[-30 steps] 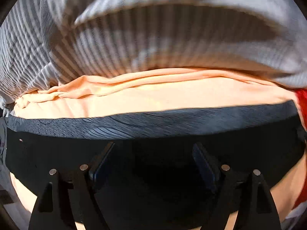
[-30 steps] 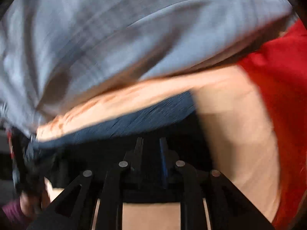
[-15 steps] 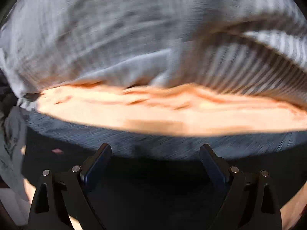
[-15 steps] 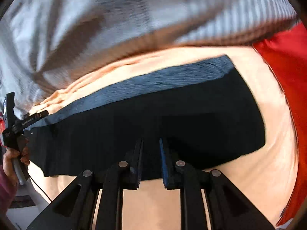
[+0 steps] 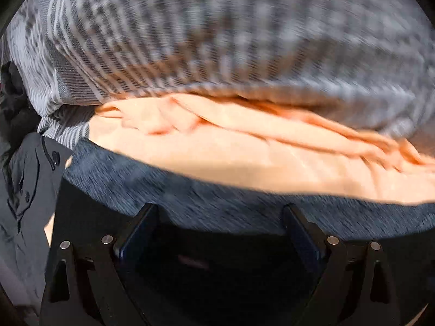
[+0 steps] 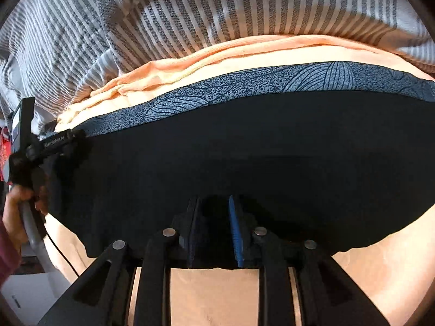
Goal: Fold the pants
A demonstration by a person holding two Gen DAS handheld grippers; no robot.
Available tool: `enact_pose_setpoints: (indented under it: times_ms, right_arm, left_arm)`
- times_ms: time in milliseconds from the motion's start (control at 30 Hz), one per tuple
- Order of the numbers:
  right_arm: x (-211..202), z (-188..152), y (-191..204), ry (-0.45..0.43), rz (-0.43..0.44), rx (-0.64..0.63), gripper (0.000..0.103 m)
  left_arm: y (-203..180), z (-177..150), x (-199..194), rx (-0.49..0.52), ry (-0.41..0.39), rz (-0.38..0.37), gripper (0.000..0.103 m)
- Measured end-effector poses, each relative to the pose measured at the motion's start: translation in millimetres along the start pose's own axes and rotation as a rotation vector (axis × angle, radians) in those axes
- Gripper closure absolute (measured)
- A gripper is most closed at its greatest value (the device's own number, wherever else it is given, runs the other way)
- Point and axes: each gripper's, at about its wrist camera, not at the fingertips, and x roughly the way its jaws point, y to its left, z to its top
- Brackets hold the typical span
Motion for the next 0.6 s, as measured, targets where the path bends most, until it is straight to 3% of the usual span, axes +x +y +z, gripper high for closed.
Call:
enact_pose_setpoints:
  times_ms: [100, 167, 267, 400, 500, 600]
  right_arm:
    - [1.1, -1.1, 1.9, 0.003, -0.013, -0.017, 0.078]
    - [4.1, -0.1, 8.9, 0.009, -0.037, -0.036, 0.078]
    - [-3.5, 1.0, 5.3, 0.014, -0.061, -0.039, 0.076]
    - [-2.9, 5.3, 14.6, 0.027, -0.070, 0.001, 0.074]
    - [-22.7, -2.4, 21.8, 0.004, 0.076, 0.051, 0.072]
    - [-27.1, -22.0, 44.9, 0.025, 0.261, 0.059, 0.053]
  left_arm:
    - [26.6, 9.8, 6.5, -0.045, -0.003, 0.042, 0.008]
    - [46.2, 11.5, 5.0, -0.066, 0.009, -0.015, 0.009]
    - [53.0, 4.0, -22.1, -0.012, -0.018, 0.014, 0.009]
    - [67.8, -16.4, -48.0, -0.012, -0.011, -0.088, 0.009]
    - [54.1, -44.6, -67.7, 0.033, 0.004, -0.143, 0.009]
    - [32.8, -59.8, -52.1, 0.093, 0.025, -0.132, 0.009]
